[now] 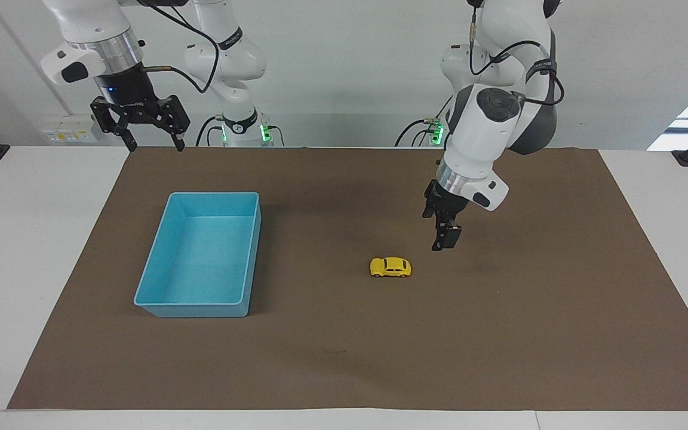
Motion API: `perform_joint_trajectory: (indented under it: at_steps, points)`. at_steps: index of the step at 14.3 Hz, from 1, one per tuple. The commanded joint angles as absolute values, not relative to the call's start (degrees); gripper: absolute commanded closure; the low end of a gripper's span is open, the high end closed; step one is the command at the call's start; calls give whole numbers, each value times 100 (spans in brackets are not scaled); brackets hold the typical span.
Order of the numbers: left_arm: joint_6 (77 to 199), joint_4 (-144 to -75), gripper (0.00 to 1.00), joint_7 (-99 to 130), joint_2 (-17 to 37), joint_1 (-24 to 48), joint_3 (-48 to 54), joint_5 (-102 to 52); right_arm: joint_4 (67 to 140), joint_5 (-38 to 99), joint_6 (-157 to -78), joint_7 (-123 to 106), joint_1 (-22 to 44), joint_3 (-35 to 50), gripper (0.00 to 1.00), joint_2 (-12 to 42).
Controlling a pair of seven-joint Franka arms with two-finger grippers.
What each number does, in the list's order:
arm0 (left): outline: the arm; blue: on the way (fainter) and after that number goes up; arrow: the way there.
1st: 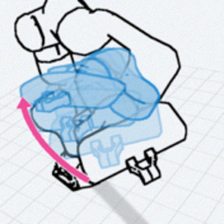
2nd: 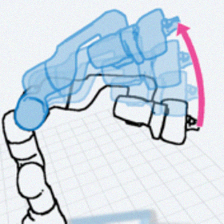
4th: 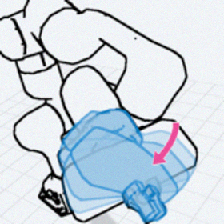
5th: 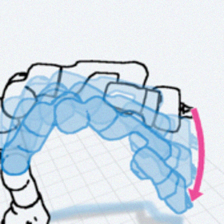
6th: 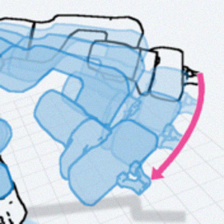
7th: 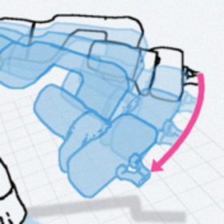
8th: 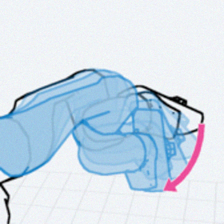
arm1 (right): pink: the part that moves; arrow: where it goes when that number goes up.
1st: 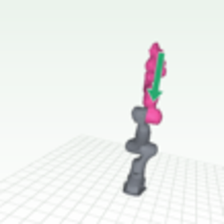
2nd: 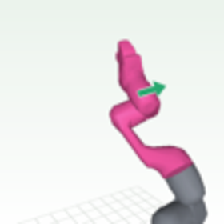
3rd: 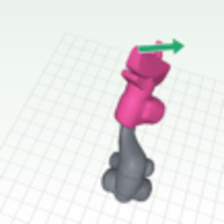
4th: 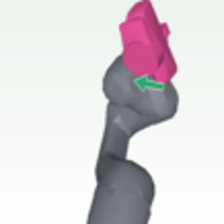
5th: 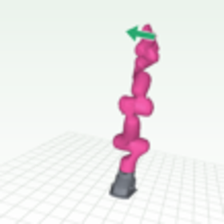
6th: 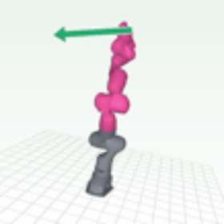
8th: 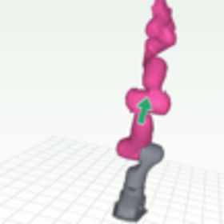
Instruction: Wind up and store yellow beetle car
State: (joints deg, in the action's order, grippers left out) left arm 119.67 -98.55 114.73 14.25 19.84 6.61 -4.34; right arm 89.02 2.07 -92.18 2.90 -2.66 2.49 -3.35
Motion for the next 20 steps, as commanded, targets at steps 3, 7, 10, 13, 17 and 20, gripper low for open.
perform_joint_trajectory:
  at_steps: [3,7,10,13,17,20]
  points:
    - [12234,-9809,0,11715,1810,2241,580,-492,8921,193,-9193,378,-316,290,0,-387]
    - [12436,-9800,0,11742,2118,2364,571,-475,8921,185,-9193,378,-316,290,0,-387]
    - [12376,-9432,0,11987,2678,2540,563,-396,8921,185,-9193,378,-308,290,0,-378]
    - [12393,-9272,0,12111,2918,2602,554,-325,8921,185,-9193,378,-316,290,0,-378]
    - [12392,-9316,0,12120,2918,2558,545,-299,8921,185,-9193,378,-316,290,0,-378]
    - [12428,-9413,0,12164,2918,2558,527,-290,8921,193,-9193,378,-316,290,0,-378]
